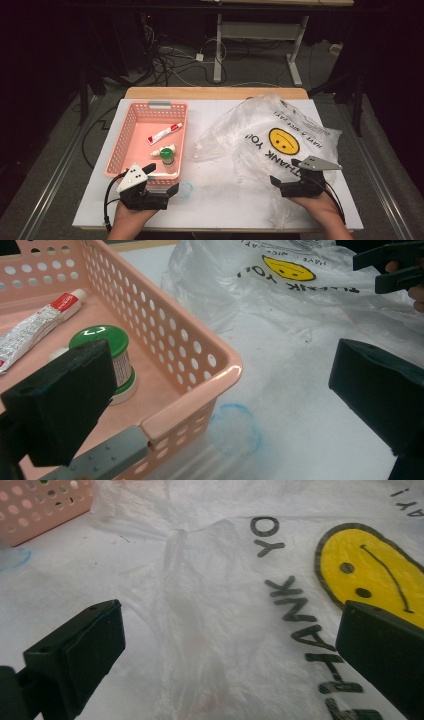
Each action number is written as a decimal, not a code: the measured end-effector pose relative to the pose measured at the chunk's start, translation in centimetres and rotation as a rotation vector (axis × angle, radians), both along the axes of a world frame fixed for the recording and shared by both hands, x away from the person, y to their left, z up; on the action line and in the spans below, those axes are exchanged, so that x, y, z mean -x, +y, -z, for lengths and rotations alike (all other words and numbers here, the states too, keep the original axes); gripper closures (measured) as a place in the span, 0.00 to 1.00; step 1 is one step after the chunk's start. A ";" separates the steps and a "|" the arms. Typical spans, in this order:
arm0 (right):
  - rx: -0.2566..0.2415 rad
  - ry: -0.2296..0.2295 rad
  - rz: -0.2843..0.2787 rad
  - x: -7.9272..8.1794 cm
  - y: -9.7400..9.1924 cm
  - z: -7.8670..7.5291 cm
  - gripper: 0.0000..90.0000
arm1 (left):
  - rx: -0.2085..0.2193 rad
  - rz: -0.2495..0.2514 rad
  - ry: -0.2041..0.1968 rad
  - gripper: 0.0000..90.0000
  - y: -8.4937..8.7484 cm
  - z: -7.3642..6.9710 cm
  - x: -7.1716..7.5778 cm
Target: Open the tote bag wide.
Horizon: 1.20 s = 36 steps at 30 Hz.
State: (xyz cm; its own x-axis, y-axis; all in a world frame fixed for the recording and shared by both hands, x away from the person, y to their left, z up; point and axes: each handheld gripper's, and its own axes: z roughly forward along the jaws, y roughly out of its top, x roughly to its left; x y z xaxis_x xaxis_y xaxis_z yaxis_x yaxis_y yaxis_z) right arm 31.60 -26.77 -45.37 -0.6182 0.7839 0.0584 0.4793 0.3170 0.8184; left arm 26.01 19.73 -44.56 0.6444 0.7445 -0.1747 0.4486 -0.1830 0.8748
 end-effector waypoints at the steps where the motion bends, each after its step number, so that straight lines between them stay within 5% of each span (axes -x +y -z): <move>1: 0.005 0.001 -0.010 -0.1 0.3 0.0 0.00 | -0.002 0.000 0.001 0.00 0.0 0.0 0.0; 9: 0.025 -0.034 -0.049 -1.4 3.0 -1.4 0.00 | 0.002 -0.009 0.007 0.00 0.2 0.2 -0.2; 15: 0.039 -0.001 -0.066 -3.6 4.3 -1.8 0.02 | 0.002 -0.010 0.005 0.00 0.3 0.1 0.0; 18: 0.024 -0.003 -0.087 -3.4 4.7 -1.1 0.07 | 0.006 -0.011 0.008 0.00 0.5 0.1 0.2; 24: 0.101 0.060 -0.144 -3.5 5.4 0.3 0.14 | -0.002 -0.024 0.008 0.00 0.8 0.2 0.7; 30: 0.198 0.108 -0.141 -4.6 6.3 1.7 0.19 | -0.009 -0.036 0.011 0.00 1.2 0.3 1.2; 36: 0.218 0.124 -0.107 -5.1 6.1 2.5 0.31 | -0.011 -0.039 0.016 0.00 1.4 0.4 1.3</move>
